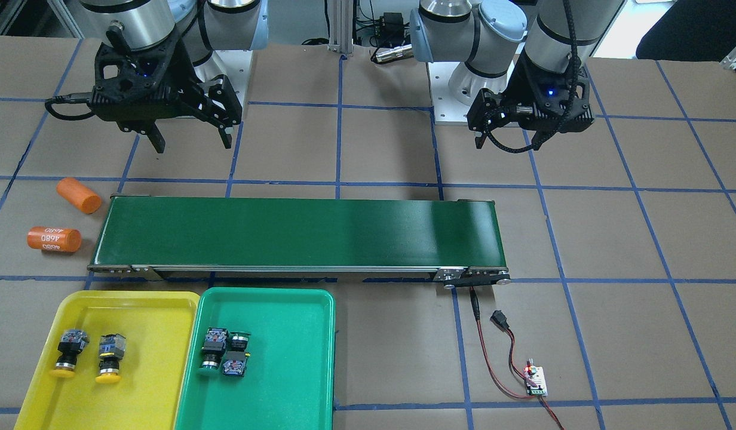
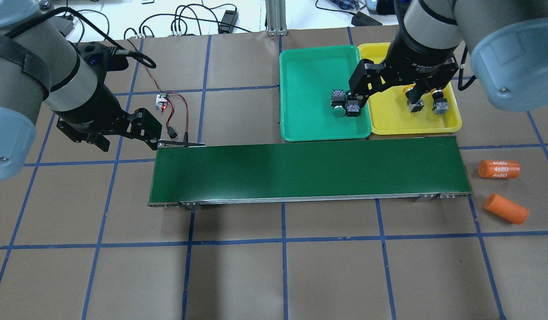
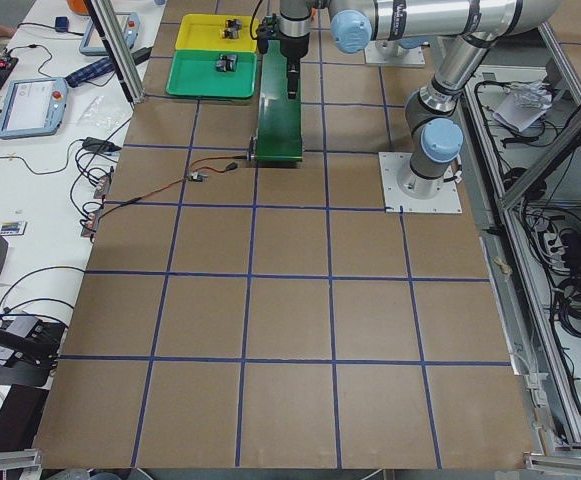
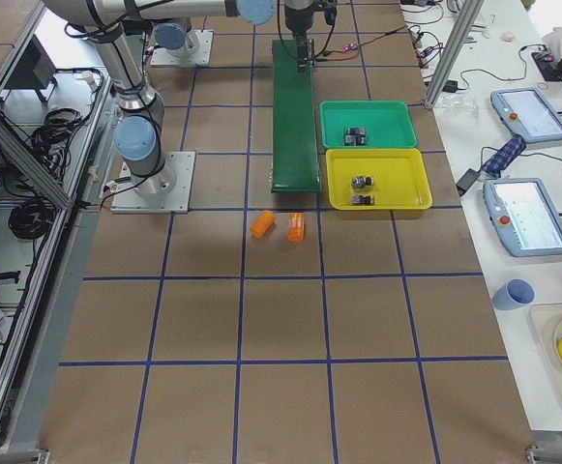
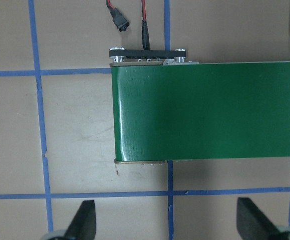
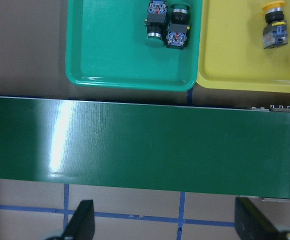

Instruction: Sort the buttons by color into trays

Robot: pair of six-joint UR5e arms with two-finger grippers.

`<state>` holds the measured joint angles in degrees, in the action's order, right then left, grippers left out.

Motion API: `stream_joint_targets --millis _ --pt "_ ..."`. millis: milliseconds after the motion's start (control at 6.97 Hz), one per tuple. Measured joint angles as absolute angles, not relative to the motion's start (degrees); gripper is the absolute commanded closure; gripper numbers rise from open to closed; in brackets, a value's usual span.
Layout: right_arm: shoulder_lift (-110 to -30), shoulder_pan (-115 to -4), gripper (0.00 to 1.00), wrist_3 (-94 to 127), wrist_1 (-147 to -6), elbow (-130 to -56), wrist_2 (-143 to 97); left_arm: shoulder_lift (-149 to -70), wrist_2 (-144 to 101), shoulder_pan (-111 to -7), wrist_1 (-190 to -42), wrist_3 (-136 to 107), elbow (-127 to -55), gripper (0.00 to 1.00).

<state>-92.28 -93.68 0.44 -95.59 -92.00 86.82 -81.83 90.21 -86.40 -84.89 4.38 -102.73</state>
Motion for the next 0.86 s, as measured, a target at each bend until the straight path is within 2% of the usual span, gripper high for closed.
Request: stream_joint_targets --millis 861 --pt "-92.73 -92.90 0.00 0.41 -97.22 -91.53 86.93 -81.91 90.23 -86.40 -84.88 4.39 -102.73 0.00"
